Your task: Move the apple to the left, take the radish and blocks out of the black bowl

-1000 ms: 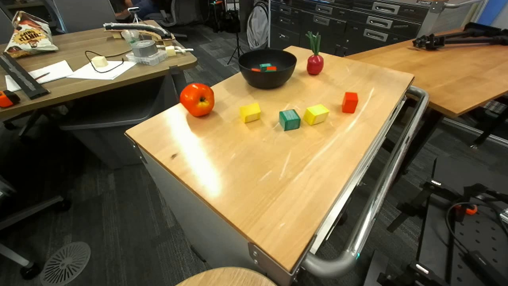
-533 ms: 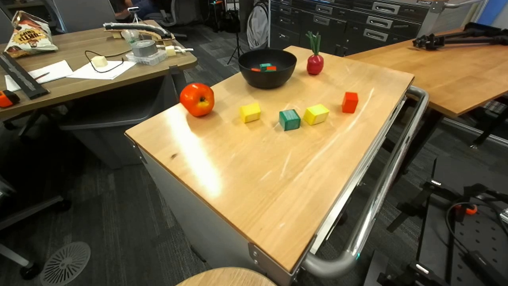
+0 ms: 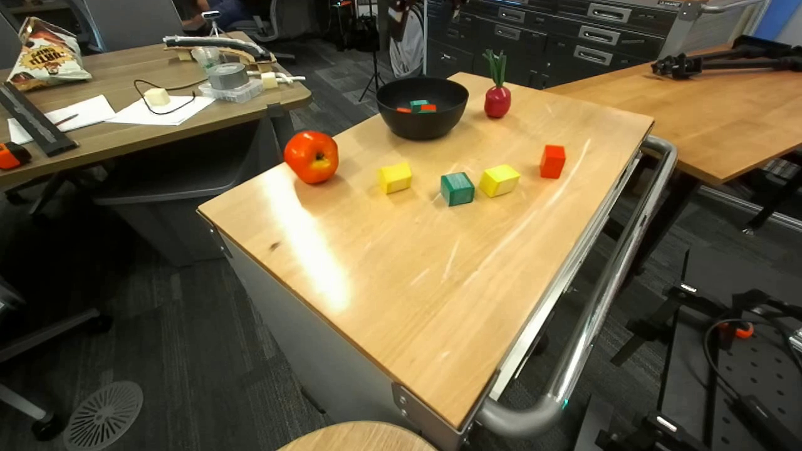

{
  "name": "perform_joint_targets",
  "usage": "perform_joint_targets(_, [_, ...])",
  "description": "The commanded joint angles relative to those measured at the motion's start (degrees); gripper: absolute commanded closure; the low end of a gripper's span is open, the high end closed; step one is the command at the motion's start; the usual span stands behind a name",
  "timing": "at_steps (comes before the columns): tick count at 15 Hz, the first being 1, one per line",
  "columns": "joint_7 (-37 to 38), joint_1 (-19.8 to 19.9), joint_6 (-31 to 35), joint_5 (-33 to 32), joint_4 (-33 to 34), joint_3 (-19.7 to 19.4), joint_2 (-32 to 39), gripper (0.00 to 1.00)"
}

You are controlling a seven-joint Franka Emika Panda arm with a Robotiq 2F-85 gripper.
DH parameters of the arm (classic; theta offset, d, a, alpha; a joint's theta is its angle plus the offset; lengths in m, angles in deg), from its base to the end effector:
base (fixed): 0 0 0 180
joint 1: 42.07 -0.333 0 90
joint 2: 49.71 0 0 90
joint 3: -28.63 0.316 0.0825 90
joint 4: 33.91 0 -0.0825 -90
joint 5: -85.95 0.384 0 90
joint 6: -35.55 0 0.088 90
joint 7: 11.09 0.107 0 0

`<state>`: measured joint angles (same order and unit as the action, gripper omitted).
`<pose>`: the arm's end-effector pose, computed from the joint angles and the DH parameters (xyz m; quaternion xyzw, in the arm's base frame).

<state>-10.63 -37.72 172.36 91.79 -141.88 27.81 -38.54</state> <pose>0.6316 -0.0558 0.4369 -0.9842 0.0794 -0.1549 0.0325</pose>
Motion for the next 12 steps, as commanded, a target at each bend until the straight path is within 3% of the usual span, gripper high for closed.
perform_joint_targets(1, [2.12,-0.35,-6.23,0.55,11.52,-0.61,9.42,0.00])
perform_joint_targets(6, [12.56,-2.31,-10.32,-6.47,21.66,-4.11,20.04,0.00])
perform_joint_targets(12, [17.98,-1.95,-14.72,-5.40,30.46,-5.39,28.59,0.00])
